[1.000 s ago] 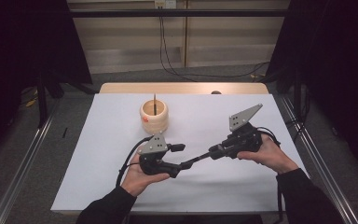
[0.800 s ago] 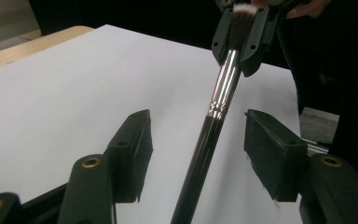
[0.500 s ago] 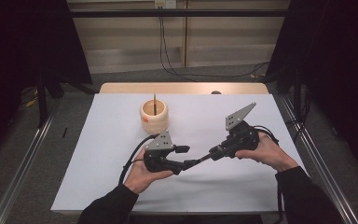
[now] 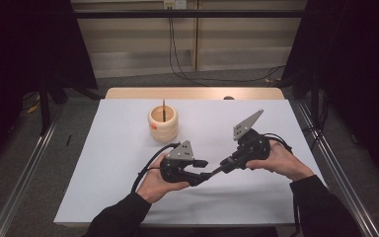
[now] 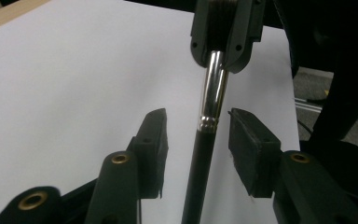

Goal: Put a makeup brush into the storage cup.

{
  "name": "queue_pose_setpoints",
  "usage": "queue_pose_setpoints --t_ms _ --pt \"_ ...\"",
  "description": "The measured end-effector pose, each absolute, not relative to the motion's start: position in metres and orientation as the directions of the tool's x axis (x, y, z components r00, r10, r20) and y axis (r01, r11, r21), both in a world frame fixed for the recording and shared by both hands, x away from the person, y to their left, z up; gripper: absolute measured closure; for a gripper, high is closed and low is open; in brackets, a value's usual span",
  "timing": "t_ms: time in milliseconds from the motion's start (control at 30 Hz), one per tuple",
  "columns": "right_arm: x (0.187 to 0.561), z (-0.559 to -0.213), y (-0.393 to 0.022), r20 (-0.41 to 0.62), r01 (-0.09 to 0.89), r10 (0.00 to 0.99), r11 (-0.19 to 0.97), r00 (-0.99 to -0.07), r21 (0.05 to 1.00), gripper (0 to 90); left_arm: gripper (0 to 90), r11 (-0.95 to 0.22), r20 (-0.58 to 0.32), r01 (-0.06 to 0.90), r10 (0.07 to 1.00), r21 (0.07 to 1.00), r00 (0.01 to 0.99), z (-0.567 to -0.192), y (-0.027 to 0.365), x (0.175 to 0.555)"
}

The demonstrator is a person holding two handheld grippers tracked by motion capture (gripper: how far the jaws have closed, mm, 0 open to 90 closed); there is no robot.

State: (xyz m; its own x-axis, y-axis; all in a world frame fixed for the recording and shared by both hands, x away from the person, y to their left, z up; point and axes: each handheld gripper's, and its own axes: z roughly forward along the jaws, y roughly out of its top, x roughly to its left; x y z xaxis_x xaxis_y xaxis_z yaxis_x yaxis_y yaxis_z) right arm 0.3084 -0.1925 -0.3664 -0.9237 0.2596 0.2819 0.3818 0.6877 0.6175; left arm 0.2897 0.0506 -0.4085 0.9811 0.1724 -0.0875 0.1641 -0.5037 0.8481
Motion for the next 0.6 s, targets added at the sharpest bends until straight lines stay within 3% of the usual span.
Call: queue_pose_setpoints --t_ms 600 --pt "0.307 -0.368 -0.183 0.280 0.374 0.251 0.699 -0.927 0.610 78.0 71.7 -0.554 -0.071 0.147 0.156 0.819 0.985 -0.411 0.035 0.286"
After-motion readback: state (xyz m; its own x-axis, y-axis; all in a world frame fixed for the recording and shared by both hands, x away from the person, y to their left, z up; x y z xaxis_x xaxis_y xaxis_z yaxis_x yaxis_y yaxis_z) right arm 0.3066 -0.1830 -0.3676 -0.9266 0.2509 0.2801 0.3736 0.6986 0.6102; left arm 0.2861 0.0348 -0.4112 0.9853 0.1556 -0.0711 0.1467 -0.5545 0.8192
